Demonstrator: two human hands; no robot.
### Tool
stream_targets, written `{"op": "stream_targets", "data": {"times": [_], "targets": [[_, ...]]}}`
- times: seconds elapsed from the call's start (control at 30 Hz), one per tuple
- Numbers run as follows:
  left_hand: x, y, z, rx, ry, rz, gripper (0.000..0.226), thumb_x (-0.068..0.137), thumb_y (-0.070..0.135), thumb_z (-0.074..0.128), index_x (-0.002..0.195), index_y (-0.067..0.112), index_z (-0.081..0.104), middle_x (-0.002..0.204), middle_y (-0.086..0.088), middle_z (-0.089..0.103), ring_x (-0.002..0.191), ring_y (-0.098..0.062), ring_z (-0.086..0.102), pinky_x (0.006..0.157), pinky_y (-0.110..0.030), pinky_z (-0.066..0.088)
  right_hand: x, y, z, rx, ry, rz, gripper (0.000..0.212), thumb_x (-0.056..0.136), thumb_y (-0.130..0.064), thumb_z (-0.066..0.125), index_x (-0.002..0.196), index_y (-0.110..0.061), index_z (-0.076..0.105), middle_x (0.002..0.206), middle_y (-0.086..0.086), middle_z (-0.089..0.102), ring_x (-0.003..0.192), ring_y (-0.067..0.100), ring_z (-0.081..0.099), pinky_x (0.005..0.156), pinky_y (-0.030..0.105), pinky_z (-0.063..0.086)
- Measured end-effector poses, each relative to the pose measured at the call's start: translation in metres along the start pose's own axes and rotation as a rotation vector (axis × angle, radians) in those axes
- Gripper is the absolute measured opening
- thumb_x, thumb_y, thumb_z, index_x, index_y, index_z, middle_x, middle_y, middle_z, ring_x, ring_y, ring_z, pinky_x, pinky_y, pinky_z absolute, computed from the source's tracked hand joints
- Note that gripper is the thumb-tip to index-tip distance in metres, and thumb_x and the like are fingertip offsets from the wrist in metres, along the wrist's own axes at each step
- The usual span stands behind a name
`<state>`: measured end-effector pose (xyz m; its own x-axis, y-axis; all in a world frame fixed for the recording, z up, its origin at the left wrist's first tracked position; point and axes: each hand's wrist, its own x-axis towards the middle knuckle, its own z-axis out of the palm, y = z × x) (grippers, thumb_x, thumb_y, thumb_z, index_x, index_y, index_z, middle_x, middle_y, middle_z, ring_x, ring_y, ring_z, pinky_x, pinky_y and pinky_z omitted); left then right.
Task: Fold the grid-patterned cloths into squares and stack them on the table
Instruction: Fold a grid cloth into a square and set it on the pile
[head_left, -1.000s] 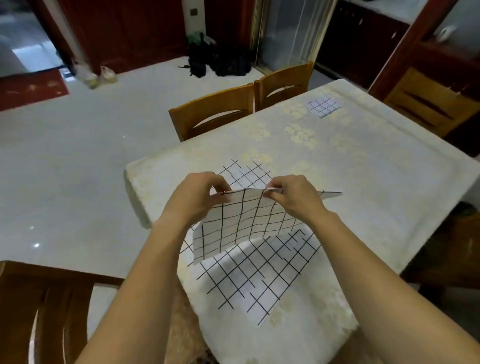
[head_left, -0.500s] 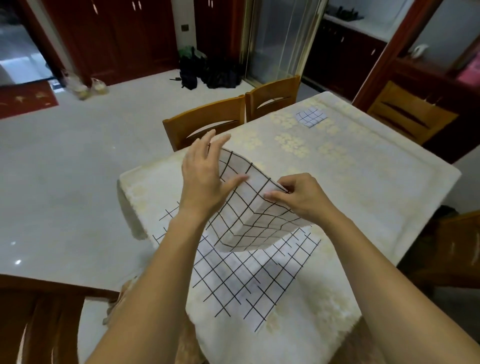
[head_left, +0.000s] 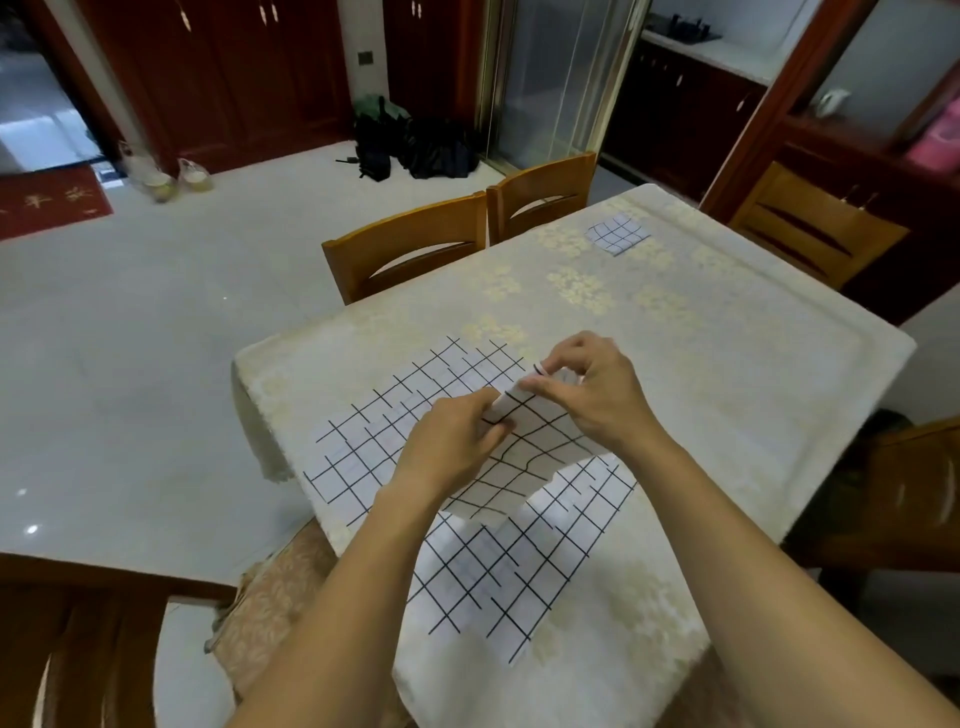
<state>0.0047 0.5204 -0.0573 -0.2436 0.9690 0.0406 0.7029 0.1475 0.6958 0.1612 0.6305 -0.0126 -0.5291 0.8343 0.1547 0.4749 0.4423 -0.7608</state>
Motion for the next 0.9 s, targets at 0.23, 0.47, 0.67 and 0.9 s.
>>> {"op": "stream_targets", "data": {"times": [0.23, 0.47, 0.67, 0.9], "targets": [[0.001, -0.003, -0.006, -0.066, -0.097, -0.013, 0.015, 0.095, 0.039, 0.061, 0.094, 0.026, 0.068, 0.083, 0.010, 0.068, 0.081, -0.010, 0.062, 0.073, -0.039, 0.054, 0.008, -0.004, -0.006, 0.188, 0.006, -0.029, 0.009, 0.084, -0.027, 0.077, 0.078, -0.024, 0.070, 0.082, -0.012, 0.070, 0.082, 0.010, 0.066, 0.079, 0.032, 0.052], [0.001, -0.011, -0.012, -0.052, -0.008, -0.043, 0.018, 0.095, 0.039, 0.063, 0.089, 0.023, 0.071, 0.079, 0.006, 0.070, 0.080, -0.012, 0.063, 0.072, -0.040, 0.053, 0.012, -0.004, -0.013, 0.191, 0.074, -0.029, 0.039, 0.079, -0.027, 0.082, 0.112, -0.028, 0.061, 0.078, -0.003, 0.071, 0.082, 0.013, 0.068, 0.082, 0.024, 0.052], [0.003, -0.014, -0.019, -0.041, 0.003, -0.051, 0.025, 0.092, 0.039, 0.068, 0.079, 0.017, 0.068, 0.070, 0.002, 0.066, 0.067, -0.013, 0.057, 0.057, -0.034, 0.043, 0.014, -0.003, -0.019, 0.147, 0.092, -0.067, 0.009, 0.079, -0.027, 0.082, 0.082, -0.027, 0.074, 0.080, -0.009, 0.072, 0.079, 0.012, 0.067, 0.077, 0.034, 0.057], [0.008, -0.010, -0.022, -0.067, 0.028, -0.068, 0.010, 0.089, 0.036, 0.070, 0.093, 0.028, 0.074, 0.083, 0.012, 0.072, 0.084, -0.010, 0.064, 0.074, -0.041, 0.056, 0.014, -0.013, -0.018, 0.133, 0.098, -0.137, 0.008, 0.081, -0.029, 0.080, 0.082, -0.025, 0.074, 0.079, -0.006, 0.071, 0.076, 0.019, 0.065, 0.069, 0.040, 0.057]]}}
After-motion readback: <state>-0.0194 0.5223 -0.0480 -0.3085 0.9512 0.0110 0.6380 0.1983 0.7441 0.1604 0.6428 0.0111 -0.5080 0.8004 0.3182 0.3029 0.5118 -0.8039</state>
